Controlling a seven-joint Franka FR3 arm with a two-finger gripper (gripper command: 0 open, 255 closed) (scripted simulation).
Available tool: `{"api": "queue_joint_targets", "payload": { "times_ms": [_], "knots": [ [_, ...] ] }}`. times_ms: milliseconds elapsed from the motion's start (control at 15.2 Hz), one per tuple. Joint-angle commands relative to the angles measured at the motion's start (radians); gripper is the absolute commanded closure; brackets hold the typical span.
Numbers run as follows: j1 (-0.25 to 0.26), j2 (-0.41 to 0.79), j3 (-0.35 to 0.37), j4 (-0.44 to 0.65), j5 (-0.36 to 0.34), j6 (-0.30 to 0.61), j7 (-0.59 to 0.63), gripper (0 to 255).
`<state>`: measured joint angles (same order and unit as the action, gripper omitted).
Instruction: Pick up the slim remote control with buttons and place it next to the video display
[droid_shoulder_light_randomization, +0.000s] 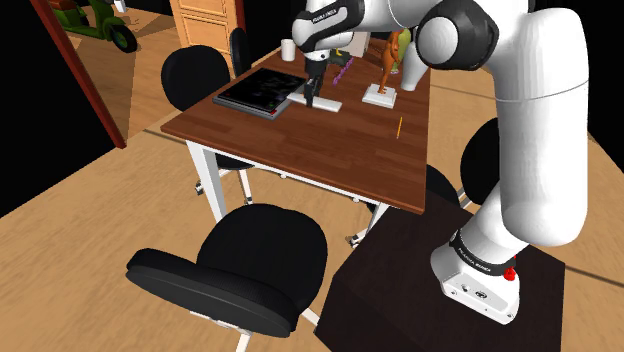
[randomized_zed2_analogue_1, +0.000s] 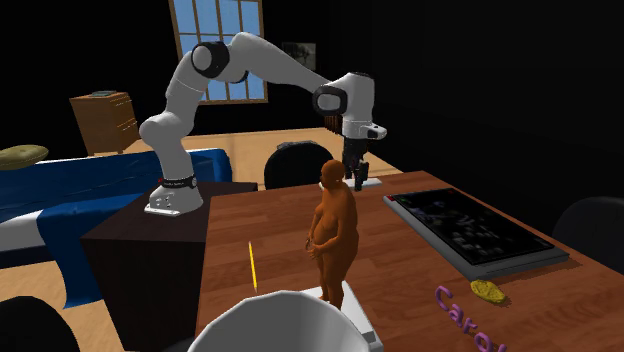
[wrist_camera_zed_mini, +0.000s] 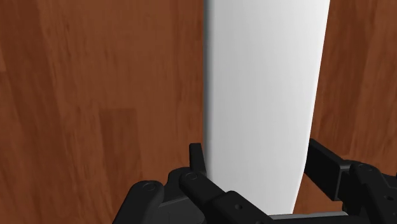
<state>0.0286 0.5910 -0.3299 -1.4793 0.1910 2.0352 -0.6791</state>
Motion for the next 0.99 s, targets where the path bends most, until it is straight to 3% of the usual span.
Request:
{"api": "queue_joint_targets", "payload": {
  "times_ms": [0,396,660,924],
  "knots": [
    [0.020,0.028,0.009,0.053,0.001,-0.024,0.038,255],
    [0.065,0.160,0.040,0.281,0.007,-0.117,0.147,255],
    [0.080,0.293,0.061,0.518,0.012,-0.217,0.221,255],
    [0.084,0.304,0.063,0.482,0.015,-0.171,0.218,255]
  ]
}}
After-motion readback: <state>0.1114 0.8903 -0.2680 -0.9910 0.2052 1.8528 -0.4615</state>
